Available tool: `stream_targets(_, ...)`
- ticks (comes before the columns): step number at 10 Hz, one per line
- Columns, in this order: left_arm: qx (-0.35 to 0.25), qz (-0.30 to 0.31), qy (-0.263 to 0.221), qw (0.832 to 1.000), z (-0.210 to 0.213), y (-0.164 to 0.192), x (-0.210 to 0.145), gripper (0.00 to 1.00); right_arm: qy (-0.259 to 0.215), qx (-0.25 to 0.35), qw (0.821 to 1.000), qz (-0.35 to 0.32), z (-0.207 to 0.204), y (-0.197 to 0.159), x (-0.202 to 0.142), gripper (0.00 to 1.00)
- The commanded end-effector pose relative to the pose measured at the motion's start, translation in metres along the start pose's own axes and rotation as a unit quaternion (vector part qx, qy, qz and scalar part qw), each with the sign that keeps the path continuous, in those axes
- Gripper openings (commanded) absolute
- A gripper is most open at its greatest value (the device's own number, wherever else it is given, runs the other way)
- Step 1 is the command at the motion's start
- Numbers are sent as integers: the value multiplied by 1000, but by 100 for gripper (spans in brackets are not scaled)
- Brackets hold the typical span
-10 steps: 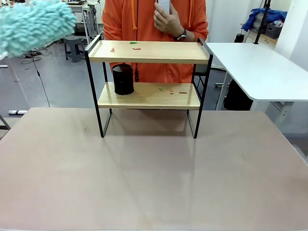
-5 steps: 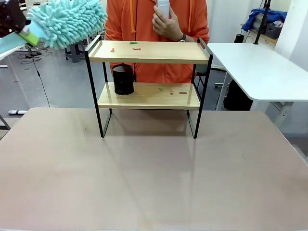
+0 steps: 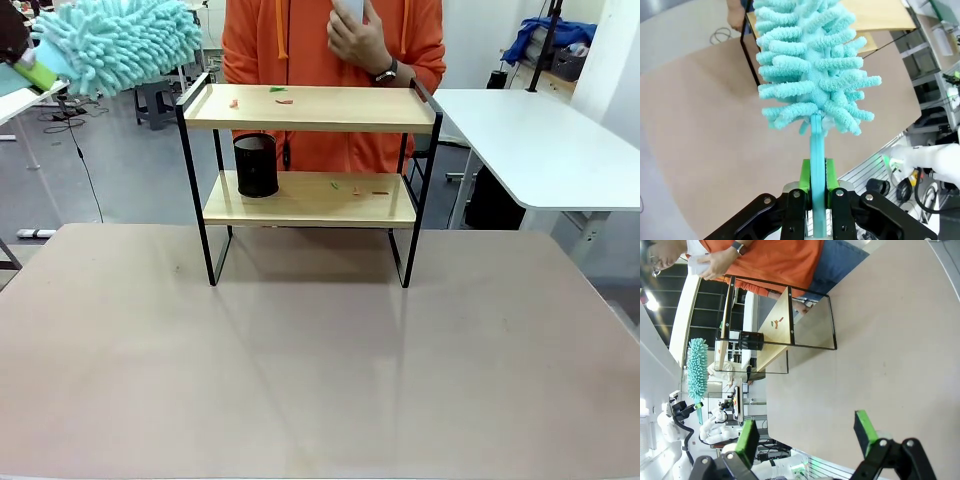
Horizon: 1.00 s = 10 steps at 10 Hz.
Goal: Clean the shelf.
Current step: Clean the specific tier of the Shelf with the Duster once objects are removed.
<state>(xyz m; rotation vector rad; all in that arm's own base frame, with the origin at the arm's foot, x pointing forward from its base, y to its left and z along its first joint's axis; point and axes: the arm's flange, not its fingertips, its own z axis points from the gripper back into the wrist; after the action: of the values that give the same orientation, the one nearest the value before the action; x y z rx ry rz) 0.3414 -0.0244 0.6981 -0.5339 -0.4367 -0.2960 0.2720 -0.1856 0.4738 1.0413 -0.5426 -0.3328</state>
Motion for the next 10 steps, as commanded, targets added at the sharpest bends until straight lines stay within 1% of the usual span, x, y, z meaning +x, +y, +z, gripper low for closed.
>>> stream_targets(1,51,13,-6,999,-5,-31,20,13,-9,12,1000,13,-2,0,2,100)
stream_targets(2,64,17,2,998,-18,-41,28,13,-9,12,1000,13,-2,0,2,100)
stream_targets(3,54,-1,17,998,-30,-49,35,13,-9,12,1000,13,-2,0,2,100)
stream_targets(4,72,0,25,997,-42,-57,43,13,-9,12,1000,13,-2,0,2,100)
stream_targets(6,91,-12,47,995,-68,-66,60,13,-9,12,1000,13,-2,0,2,100)
stream_targets(7,107,-11,54,993,-81,-68,67,13,-9,12,1000,13,-2,0,2,100)
stream_targets(8,108,-11,63,992,-90,-69,72,13,-9,12,1000,13,-2,0,2,100)
stream_targets(10,113,-11,66,991,-101,-68,77,13,-9,12,1000,13,-2,0,2,100)
